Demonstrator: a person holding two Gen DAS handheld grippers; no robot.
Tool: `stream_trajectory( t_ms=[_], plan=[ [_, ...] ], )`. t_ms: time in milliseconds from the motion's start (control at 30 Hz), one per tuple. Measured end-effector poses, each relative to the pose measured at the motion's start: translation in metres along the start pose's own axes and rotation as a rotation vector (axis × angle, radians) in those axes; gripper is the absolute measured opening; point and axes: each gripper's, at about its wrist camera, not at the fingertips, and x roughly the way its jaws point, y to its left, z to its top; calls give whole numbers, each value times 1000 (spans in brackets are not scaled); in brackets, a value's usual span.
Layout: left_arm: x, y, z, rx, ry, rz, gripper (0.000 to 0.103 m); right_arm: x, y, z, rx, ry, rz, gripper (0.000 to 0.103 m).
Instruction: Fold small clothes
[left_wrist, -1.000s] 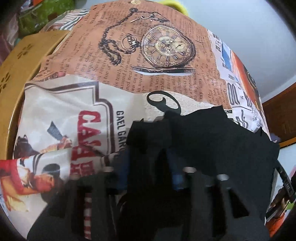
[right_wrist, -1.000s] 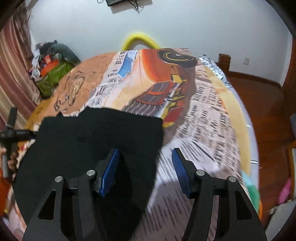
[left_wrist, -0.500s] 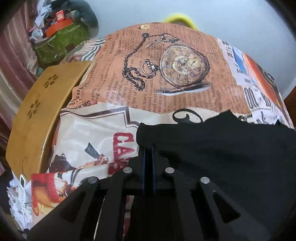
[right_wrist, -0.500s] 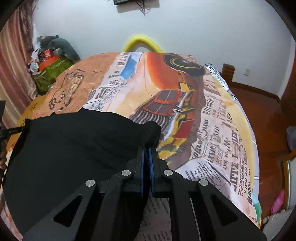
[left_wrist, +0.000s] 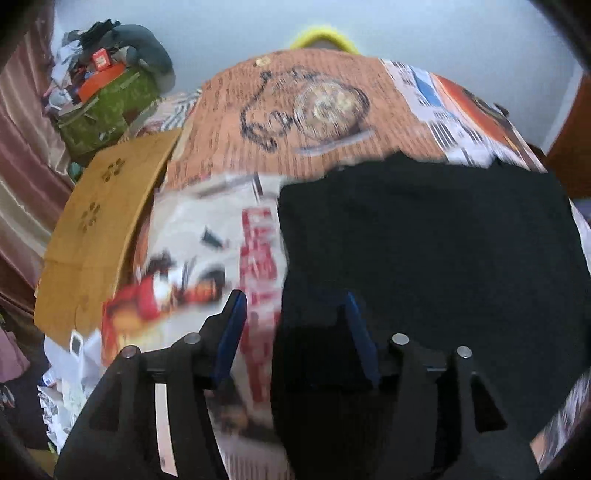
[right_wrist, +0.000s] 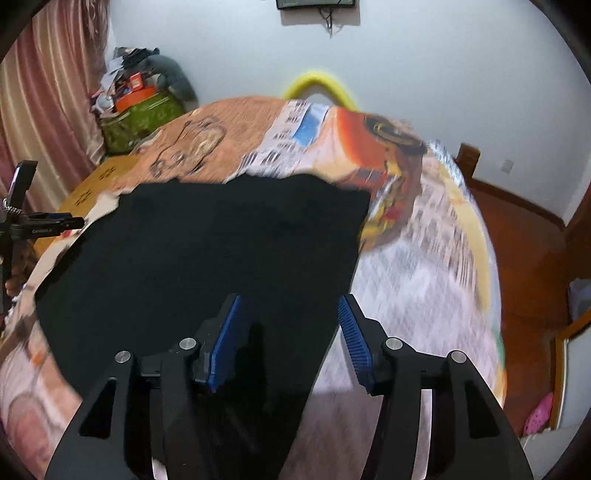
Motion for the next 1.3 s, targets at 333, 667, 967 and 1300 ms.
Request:
stream_trajectory(
  t_ms=[333,667,967,1300],
  plan=[
    [-8,-12,-72,10,79,-19,58,-3,12,-74,135,109,82,51],
    [-24,-13,-107,14,106,-16,59,7,20,-66,134,111,122,9],
    [-57,-4,-84,51,30,13,61,-12,2,-47,6,79,65,5],
    [-22,-8,5,55,-59,-3,77,23,-58,16,-17,82,-101,5]
  ],
)
